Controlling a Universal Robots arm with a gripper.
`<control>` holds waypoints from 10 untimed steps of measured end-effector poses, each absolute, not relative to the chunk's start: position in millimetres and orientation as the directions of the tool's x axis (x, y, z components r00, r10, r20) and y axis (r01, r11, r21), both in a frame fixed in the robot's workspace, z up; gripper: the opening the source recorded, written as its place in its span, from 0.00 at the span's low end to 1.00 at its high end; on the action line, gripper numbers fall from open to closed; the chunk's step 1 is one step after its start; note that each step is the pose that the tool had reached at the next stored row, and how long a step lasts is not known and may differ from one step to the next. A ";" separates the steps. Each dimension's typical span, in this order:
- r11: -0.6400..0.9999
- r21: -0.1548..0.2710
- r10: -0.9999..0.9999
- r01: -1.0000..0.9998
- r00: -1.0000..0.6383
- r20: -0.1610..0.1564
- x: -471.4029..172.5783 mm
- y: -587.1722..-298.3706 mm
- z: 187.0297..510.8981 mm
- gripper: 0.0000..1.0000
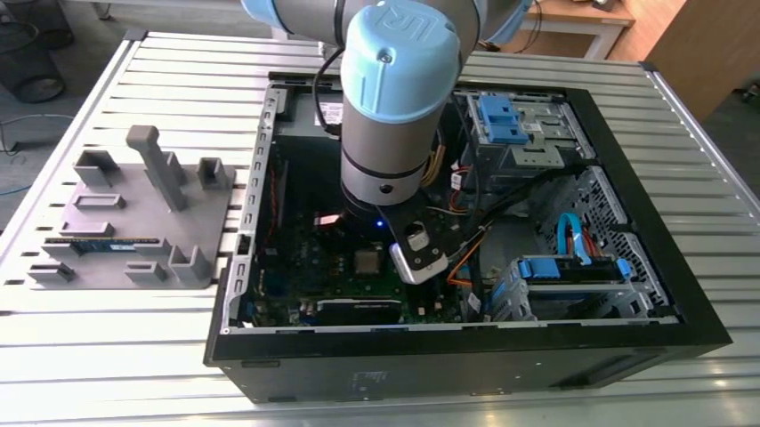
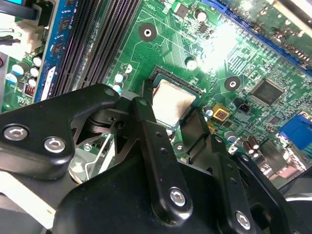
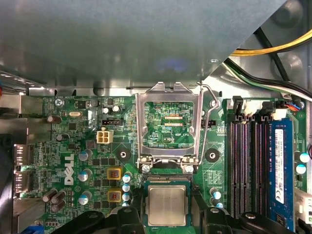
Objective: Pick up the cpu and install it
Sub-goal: 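Place the cpu into insertion slot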
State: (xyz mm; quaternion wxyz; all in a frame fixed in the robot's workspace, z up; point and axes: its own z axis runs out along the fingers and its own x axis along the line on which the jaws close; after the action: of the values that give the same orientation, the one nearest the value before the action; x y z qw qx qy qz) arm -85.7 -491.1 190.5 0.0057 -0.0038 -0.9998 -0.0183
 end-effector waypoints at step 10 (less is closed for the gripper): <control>0.999 0.037 0.007 0.008 -1.000 0.011 -85.7 -491.1 189.5 0.47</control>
State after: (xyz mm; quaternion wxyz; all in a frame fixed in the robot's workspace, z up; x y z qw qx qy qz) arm -85.7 -491.1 189.5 0.0057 -0.0038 -0.9998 -0.0184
